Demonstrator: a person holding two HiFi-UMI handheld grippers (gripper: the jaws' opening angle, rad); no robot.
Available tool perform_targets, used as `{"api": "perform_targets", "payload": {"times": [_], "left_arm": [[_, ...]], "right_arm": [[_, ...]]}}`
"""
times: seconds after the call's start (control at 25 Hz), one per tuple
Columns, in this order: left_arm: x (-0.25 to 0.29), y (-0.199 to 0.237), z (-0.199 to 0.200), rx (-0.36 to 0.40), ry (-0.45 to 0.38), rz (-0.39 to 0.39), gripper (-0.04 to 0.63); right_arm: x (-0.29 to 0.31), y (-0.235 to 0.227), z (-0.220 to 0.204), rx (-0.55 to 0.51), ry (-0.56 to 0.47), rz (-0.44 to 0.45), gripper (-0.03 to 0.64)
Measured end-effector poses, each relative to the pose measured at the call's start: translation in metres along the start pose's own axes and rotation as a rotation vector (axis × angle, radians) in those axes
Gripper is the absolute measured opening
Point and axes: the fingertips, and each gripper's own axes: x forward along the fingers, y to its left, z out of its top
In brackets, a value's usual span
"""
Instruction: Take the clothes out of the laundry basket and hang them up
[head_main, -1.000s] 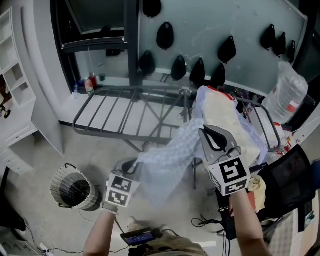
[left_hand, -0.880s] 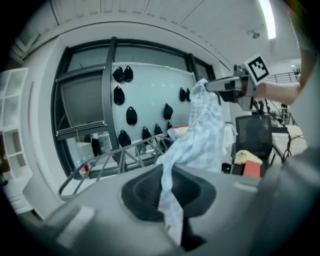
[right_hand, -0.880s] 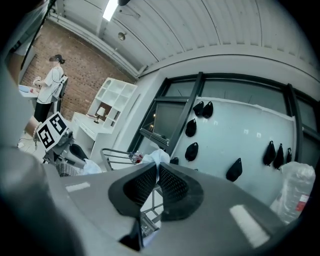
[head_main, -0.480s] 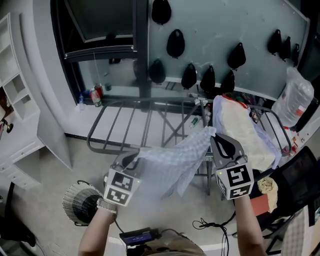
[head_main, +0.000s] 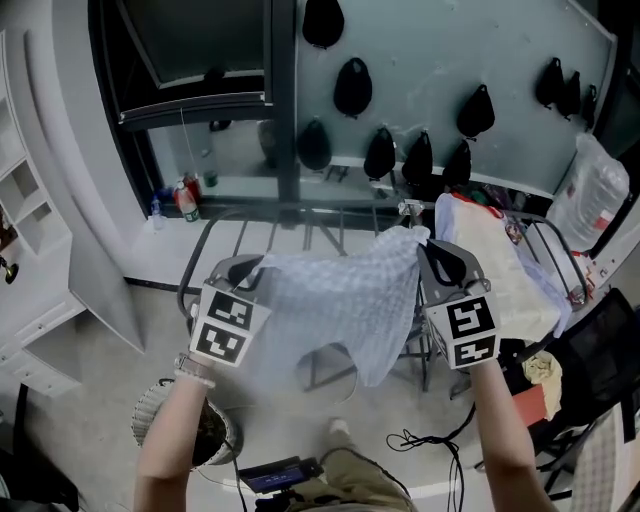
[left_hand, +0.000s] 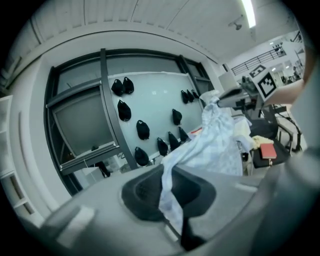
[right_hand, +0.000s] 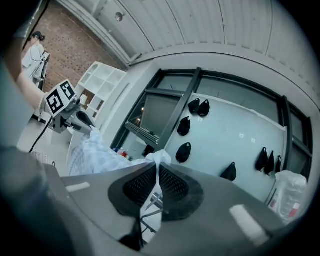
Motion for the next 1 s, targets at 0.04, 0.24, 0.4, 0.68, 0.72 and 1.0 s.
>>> {"api": "perform_targets", "payload": {"times": [0.04,0.24,0.4,0.68,0.72,1.0], "left_arm": [[0.007,0.007,-0.001,0.001,0.006,0.002,0.012],[0.058,0.041,-0.005,-0.019,0.044,0.009,0.012],[0.112,0.069,-0.009,-0.036,0.079,0.015,0.012],[0.217,0.125,-0.020,-0.075,0.149,0.033,0.012],[0.231,0.134,-0.021,-0.075,0.156,0.036,0.012],[0.320,0.192,-0.023,-0.063,0.199,0.071,0.012]], "right_arm": [[0.010,-0.001,-0.001,-0.005,0.003,0.003,0.020],[0.071,-0.017,-0.018,0.009,0.016,0.028,0.020],[0.131,-0.035,-0.040,0.034,0.044,0.053,0.020],[0.240,-0.065,-0.075,0.048,0.100,0.110,0.020],[0.255,-0.069,-0.079,0.049,0.107,0.115,0.020],[0.356,-0.099,-0.100,0.057,0.119,0.130,0.020]]}}
